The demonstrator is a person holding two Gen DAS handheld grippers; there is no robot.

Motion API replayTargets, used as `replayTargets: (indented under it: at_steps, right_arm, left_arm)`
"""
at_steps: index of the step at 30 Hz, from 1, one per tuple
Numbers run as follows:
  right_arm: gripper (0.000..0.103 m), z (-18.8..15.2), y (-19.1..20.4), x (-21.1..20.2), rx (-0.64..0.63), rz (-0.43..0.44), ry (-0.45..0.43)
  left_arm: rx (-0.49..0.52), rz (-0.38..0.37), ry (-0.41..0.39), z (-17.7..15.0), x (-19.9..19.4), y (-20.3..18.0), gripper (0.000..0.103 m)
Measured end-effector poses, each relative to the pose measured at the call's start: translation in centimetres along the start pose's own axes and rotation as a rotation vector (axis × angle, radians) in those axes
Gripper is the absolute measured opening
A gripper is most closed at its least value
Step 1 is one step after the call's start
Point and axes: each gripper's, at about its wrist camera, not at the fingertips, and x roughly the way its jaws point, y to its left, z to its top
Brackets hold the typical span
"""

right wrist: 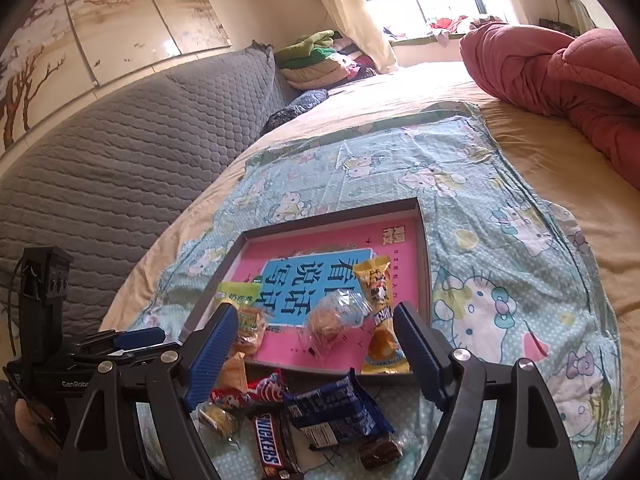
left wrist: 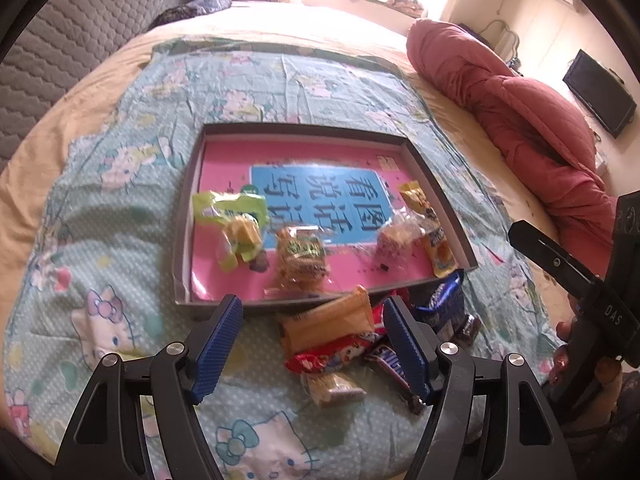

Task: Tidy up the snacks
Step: 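Move both open tools back from the tray toward the snack pile, then grasp the orange-wrapped bread package with the left tool while the right tool grasps the blue biscuit pack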

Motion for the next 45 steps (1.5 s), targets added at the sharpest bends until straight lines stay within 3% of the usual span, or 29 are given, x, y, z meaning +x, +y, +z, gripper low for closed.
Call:
replayTargets:
  at_steps: [19, 28, 45]
  right_arm:
    - [0.08, -3.2, 2.5, 0.6, -0.083, -0.046, 0.114]
    - [0.08, -4.9, 3.7, 1.6, -0.195, -0.158, 0.178]
    - [0.08, -6.2, 2.6, 5.0, -0.222, -0.221, 0.291]
  left_arm:
    - [-0.047, -0.075, 0.084, -2.0, 1.7, 0.0, 0.075]
    - [-0.07, -0.091, 0.103, -2.4, 2.4, 0.4, 0.075]
    - [-0.146, -0.128, 0.123, -1.8, 4.6, 1.2, 0.075]
